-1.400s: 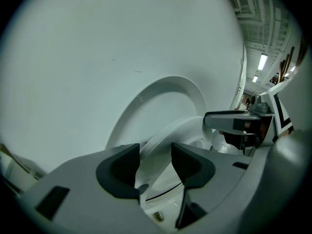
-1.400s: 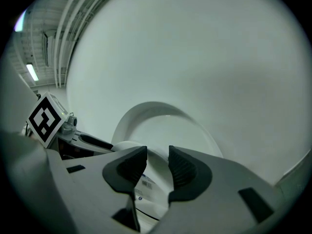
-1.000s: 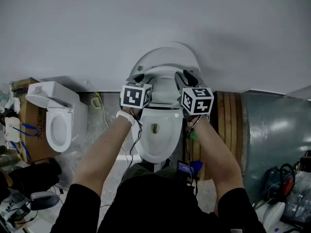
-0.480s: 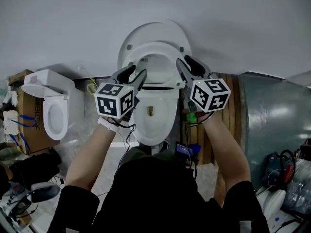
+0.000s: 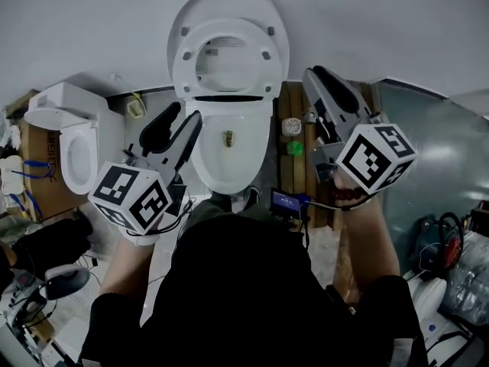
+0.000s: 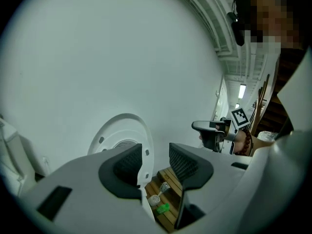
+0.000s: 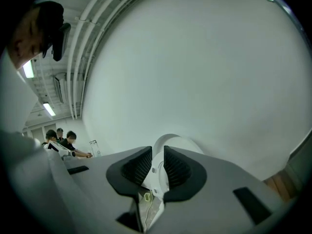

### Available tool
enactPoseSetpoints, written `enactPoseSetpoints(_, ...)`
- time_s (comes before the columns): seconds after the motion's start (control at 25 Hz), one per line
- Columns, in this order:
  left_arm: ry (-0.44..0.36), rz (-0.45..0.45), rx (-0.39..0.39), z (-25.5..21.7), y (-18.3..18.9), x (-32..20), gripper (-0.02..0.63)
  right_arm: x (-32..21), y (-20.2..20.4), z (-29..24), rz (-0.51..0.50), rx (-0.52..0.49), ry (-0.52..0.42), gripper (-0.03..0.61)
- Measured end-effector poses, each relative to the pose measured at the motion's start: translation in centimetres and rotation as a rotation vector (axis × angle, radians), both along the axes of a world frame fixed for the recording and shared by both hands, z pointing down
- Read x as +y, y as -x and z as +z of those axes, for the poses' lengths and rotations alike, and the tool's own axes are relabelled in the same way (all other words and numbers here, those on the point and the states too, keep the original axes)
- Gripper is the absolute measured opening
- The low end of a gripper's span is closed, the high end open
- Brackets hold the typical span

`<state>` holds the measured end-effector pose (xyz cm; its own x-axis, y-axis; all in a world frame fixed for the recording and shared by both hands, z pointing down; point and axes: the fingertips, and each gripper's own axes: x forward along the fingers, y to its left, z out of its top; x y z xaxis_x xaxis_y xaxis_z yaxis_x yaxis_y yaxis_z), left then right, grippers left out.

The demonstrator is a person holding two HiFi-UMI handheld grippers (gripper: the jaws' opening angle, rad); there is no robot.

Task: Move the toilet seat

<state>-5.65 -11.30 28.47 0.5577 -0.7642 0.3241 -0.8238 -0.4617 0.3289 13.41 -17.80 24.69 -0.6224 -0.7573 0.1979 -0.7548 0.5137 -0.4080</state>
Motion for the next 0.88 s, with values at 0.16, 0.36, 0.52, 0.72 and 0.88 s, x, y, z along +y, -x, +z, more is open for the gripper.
enactPoseSetpoints(0.16,-0.053,-0.009,-0.011,-2.6,-1.0,2.8,0.186,4.2,-0.3,-1.3,-0.048,0.002,-0.044,0.090)
enactPoseSetpoints(0.36,-0.146,0.031,-0.052,-6.5,-3.3,5.2,0.184,9.7,1.5,-2.3,-0.135,0.040,-0.103,0.083)
enactPoseSetpoints(0.52,-0.175,0.045,-0.061,-7.6,-4.9,7.2,0.181,12.6,2.5,-2.9,-0.133,0.070,-0.137,0.083)
enactPoseSetpoints(0.72,-0.137,0.043,0.002,-7.1,-5.7,8.2,0.172,14.1,3.8,-3.3,-0.150,0.096,-0.172,0.083)
enactPoseSetpoints(0.88,-0.129,0.052,0.011,-6.7,-6.0,8.4,0.167,14.4,4.3,-2.7,-0.158,0.090,-0.157,0.083)
